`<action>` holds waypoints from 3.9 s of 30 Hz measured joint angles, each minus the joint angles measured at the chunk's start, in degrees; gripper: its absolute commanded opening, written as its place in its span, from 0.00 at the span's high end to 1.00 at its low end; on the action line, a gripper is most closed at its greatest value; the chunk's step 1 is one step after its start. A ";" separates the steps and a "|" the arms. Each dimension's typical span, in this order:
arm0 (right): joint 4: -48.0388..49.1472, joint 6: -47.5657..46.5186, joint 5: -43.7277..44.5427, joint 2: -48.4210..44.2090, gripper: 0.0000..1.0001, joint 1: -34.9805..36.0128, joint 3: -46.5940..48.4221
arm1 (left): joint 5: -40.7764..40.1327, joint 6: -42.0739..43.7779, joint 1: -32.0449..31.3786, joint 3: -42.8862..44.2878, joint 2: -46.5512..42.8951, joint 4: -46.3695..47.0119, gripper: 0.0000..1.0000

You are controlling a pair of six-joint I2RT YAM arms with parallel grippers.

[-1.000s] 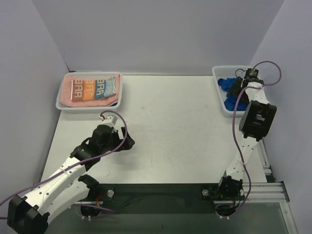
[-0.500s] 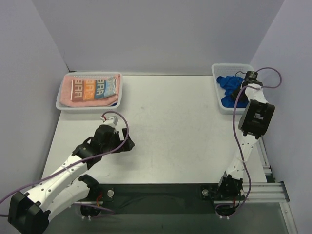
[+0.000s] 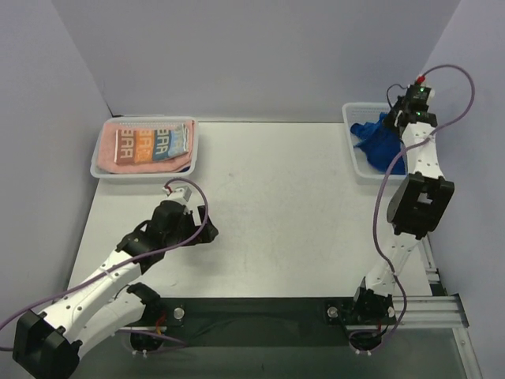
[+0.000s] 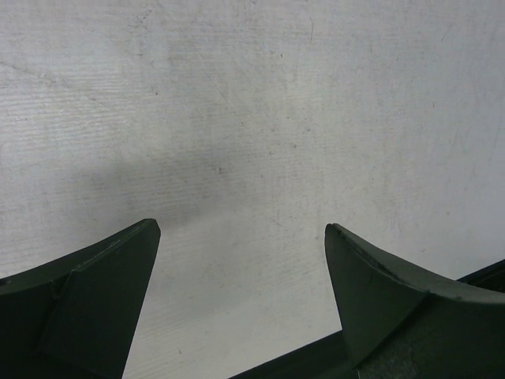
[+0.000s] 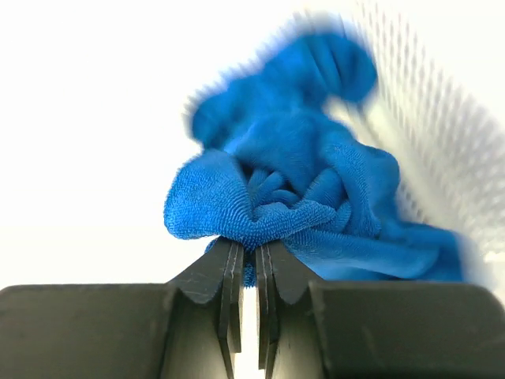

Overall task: Fold and stack the towels
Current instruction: Grab crumpled towel, then move the towel to the center of the board, then flatten out the crumpled towel

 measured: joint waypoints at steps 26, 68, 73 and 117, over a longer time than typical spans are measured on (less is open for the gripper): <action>16.59 -7.37 -14.32 -51.84 0.99 33.05 -32.83 | 0.57 2.73 0.02 8.39 -5.62 -1.05 0.03; 0.90 1.57 -1.22 -37.59 0.32 71.12 -58.18 | 3.82 0.20 -4.48 4.07 29.73 11.80 0.38; 1.70 3.30 0.09 -31.26 0.33 75.36 -53.94 | 3.17 -1.60 -4.68 2.62 30.32 14.10 0.83; 0.17 3.10 5.42 -44.76 0.46 58.49 -64.15 | 7.76 -6.03 7.63 -4.52 -0.98 -1.95 0.70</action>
